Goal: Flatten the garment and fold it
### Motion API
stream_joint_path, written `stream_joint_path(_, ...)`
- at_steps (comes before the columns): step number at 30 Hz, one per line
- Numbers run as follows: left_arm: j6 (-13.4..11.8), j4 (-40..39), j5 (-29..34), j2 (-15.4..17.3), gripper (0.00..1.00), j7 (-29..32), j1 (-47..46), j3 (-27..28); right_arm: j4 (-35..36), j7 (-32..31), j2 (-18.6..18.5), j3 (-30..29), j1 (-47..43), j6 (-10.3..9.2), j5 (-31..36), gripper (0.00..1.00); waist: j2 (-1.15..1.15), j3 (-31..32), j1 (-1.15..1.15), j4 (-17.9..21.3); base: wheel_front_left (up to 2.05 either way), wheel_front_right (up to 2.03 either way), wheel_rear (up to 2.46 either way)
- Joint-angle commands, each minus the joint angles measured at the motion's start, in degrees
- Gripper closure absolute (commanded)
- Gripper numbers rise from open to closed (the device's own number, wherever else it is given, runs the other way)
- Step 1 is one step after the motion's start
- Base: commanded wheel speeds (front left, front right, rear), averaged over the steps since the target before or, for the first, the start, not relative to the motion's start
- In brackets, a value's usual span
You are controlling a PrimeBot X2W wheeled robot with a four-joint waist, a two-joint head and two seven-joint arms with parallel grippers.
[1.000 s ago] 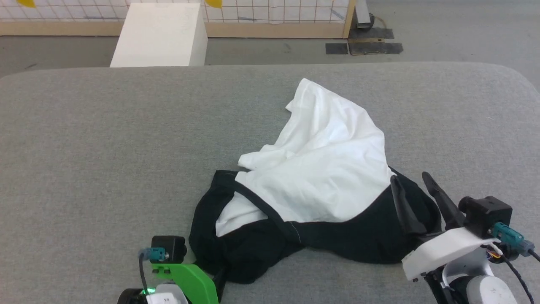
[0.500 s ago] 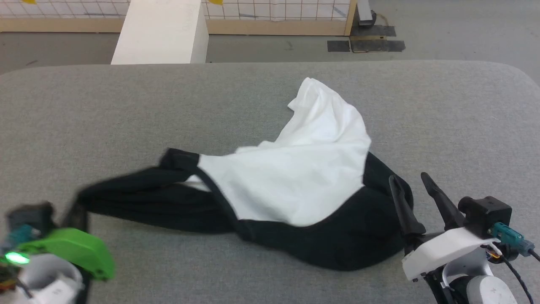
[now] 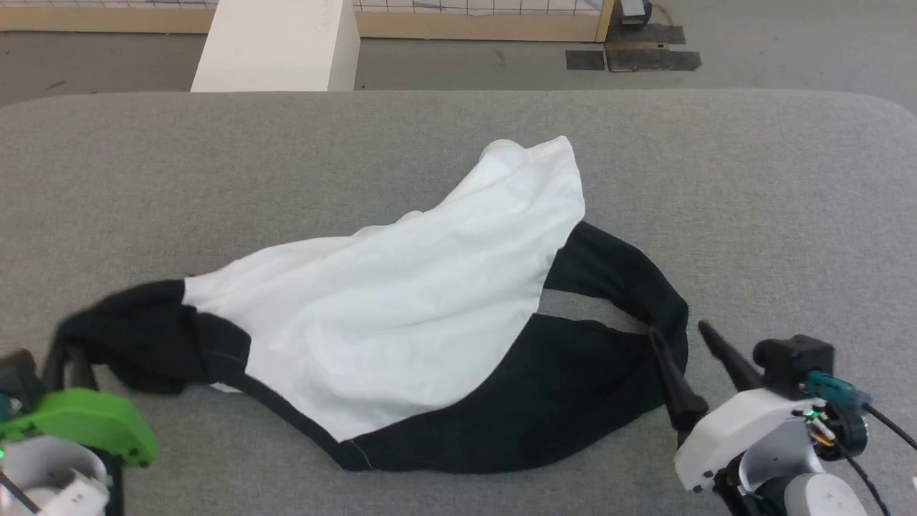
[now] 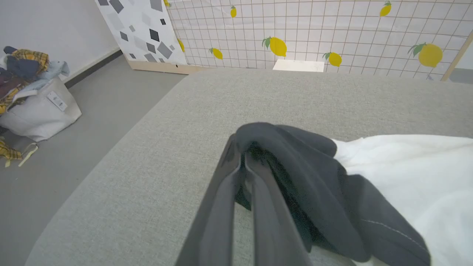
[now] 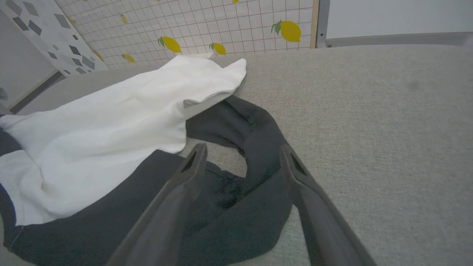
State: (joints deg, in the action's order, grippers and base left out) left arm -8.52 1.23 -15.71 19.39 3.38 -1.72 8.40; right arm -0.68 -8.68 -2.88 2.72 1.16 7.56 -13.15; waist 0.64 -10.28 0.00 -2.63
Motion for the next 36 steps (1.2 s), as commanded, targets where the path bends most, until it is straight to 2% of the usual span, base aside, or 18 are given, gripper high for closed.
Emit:
stream_joint_path(1,0.4,1.1,-0.6,-0.8,0.00,-0.8,1.1,-0.3,-0.6,-2.1,0.0,0.3,-0.7,-0.08,0.4,0.00,-0.64,-0.1,0.00,-0.2,0.00,0.00,0.00)
stream_joint_path(5,-0.1,4.0,-2.0,-3.9,0.00,-5.2,2.3,-0.2,-1.1,-8.5,0.0,-0.3,-2.1,-0.08,1.0,0.00,-0.64,0.1,0.00,-1.1,0.00,0.00,0.00)
stream_joint_path(8,-1.9,3.8,-2.1,-6.8,0.00,-12.5,2.9,0.9,-1.0,-12.6,0.0,-1.9,-3.2,-0.08,2.2,0.00,-0.64,-0.1,0.00,-2.1,0.00,0.00,0.00)
stream_joint_path(12,-2.4,2.4,-1.6,-10.4,0.00,-17.7,3.2,0.8,-0.5,-14.9,0.0,-4.0,-3.6,-0.08,2.9,0.00,-0.64,-0.7,0.00,-3.7,0.00,0.00,0.00)
stream_joint_path(17,-0.1,-2.1,0.9,-13.4,0.00,-18.3,1.4,0.2,-1.4,-14.7,0.0,-4.3,-1.7,-0.08,2.1,0.00,-0.64,-1.8,0.00,-5.7,0.00,0.00,0.00)
stream_joint_path(22,3.6,-4.6,3.6,-15.4,0.00,-18.4,0.3,-0.8,-6.3,-18.5,0.0,-3.5,1.5,-0.08,6.0,0.00,-0.64,-2.6,0.00,-7.2,0.00,0.00,0.00)
stream_joint_path(23,4.1,-4.5,3.7,-15.6,0.00,-18.4,0.2,-1.1,-7.2,-20.0,0.0,-3.3,1.8,-0.08,6.9,0.49,-0.64,-2.6,0.00,-7.4,0.00,0.00,0.00)
stream_joint_path(24,4.9,-4.1,3.7,-15.8,0.00,-18.4,-0.1,-1.0,-8.1,-21.9,0.0,-3.0,2.2,-0.08,7.5,0.81,-0.64,-2.7,0.00,-7.5,0.00,0.00,0.00)
stream_joint_path(25,5.3,-3.8,3.8,-16.0,0.00,-18.4,-0.4,-0.9,-8.3,-22.8,0.0,-3.0,2.6,-0.08,8.2,0.95,-0.64,-2.7,0.00,-7.7,0.00,0.00,0.00)
stream_joint_path(26,5.7,-3.6,3.9,-16.1,0.00,-18.4,-0.6,-1.0,-8.3,-23.3,0.0,-3.5,3.0,-0.08,8.7,1.00,-0.64,-2.7,0.00,-7.9,0.00,0.00,0.00)
stream_joint_path(28,6.0,-3.7,4.3,-16.3,0.00,-18.4,-0.6,-1.3,-7.7,-23.0,0.0,-5.9,3.6,-0.08,9.6,1.00,-0.64,-2.6,0.00,-8.1,0.00,0.00,0.00)
stream_joint_path(36,7.7,-2.4,4.1,-16.5,0.00,-18.4,-0.2,-0.7,-1.5,-18.1,0.0,-24.3,6.1,-0.08,15.7,1.00,-0.64,-1.6,0.00,-7.7,0.00,0.00,0.00)
